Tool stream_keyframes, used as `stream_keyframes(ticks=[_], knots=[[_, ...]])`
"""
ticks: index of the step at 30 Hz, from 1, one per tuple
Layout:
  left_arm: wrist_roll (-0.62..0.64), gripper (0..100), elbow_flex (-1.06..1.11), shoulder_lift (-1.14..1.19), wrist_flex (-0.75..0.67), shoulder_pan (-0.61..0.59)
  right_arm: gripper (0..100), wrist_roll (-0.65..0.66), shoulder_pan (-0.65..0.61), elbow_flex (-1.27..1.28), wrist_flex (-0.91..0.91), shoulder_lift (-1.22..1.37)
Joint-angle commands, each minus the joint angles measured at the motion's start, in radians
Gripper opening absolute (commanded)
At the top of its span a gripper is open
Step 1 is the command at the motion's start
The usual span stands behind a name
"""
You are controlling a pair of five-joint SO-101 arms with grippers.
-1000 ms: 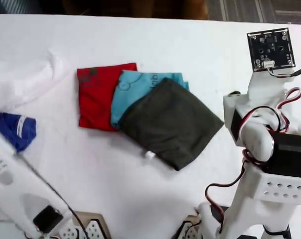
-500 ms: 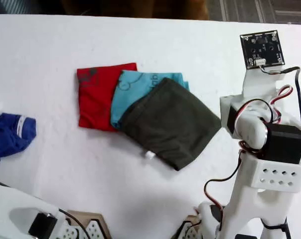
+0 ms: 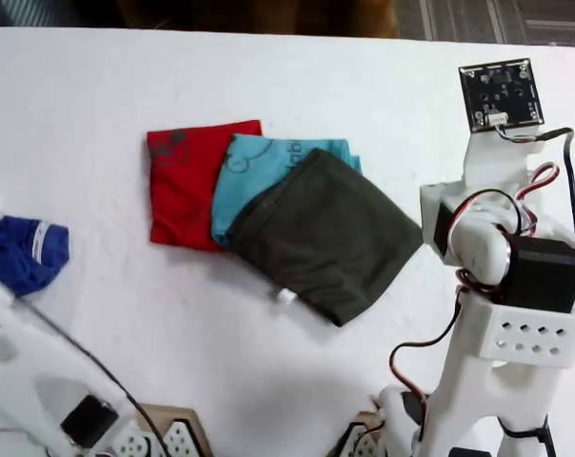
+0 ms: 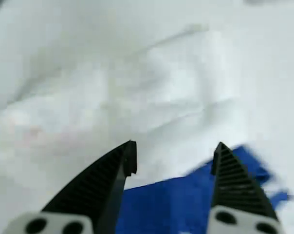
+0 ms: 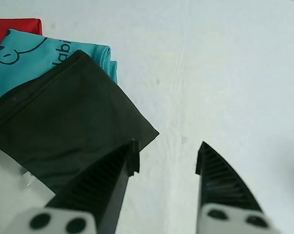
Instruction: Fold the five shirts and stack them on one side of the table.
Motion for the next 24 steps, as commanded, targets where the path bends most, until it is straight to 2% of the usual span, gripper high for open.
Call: stream_keyframes(ticks=[1,5,7,9,12,18,24], knots=[[0.101,27,0.200,-0.157,0.018,0.250,19.8,-0.005,0.002,0.002,-0.013,-0.022],[0.296,27,0.515,-0.232,-0.005,0.563,19.8,-0.003,0.005,0.002,-0.013,-0.019],[0.405,27,0.621,-0.232,-0.071,0.694,19.8,-0.002,0.007,0.002,-0.013,-0.019],[0.485,27,0.722,-0.226,-0.183,0.772,19.8,-0.002,0.008,0.002,-0.013,-0.019],[0.572,27,0.797,-0.192,-0.301,0.855,19.8,-0.002,0.008,0.002,-0.012,-0.019],[0.594,27,0.733,-0.126,-0.298,0.999,19.8,-0.002,0.008,0.002,-0.012,-0.019],[0.638,26,0.599,0.084,-0.272,0.997,19.8,-0.002,0.010,0.002,-0.012,-0.019]])
